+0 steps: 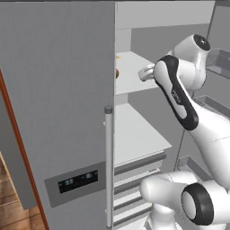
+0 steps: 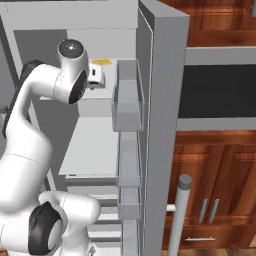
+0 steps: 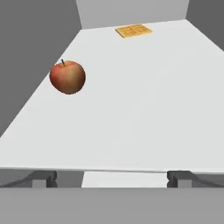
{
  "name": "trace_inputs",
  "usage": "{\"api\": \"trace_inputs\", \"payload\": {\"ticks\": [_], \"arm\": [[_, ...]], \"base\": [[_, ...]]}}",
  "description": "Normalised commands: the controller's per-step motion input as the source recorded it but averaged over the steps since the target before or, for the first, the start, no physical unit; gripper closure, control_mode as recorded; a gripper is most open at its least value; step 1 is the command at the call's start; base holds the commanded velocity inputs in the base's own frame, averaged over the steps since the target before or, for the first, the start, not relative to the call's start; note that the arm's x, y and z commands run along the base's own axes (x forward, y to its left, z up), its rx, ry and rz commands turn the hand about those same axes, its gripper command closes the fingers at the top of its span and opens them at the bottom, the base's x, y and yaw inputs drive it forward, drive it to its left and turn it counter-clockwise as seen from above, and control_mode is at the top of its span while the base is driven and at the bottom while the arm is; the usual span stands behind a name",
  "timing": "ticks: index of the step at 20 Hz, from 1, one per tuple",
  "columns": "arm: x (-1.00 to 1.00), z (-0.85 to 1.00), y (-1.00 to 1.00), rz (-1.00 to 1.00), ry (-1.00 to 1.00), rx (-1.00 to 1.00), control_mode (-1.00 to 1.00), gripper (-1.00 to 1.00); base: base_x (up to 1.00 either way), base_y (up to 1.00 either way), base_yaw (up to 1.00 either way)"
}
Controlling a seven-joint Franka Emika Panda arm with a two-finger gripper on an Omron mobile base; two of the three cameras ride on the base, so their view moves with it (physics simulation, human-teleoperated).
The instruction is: Pick the apple and peach from the fridge and place them on the plate next to the blender to make a fruit smoothie.
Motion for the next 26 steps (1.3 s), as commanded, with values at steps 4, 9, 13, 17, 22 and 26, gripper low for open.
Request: {"api": "trace_inputs", "payload": {"ticks": [4, 9, 13, 17, 22, 26], "arm": [[0.52, -0.17, 0.39, 0.1, 0.0, 0.04, -1.0, -1.0], [0.65, -0.21, 0.56, 0.05, 0.0, 0.0, -1.0, -1.0], [0.69, -0.01, 0.36, 0.06, 0.0, 0.0, -1.0, -1.0], [0.38, 0.0, 0.19, 0.06, 0.0, 0.0, -1.0, -1.0], [0.0, 0.0, 0.31, 0.08, 0.02, 0.0, -1.0, -1.0], [0.05, 0.0, 0.29, 0.1, 0.0, 0.0, -1.0, -1.0]], "base": [[0.0, 0.0, 0.0], [0.0, 0.0, 0.0], [0.0, 0.0, 0.0], [0.0, 0.0, 0.0], [0.0, 0.0, 0.0], [0.0, 0.0, 0.0]]}}
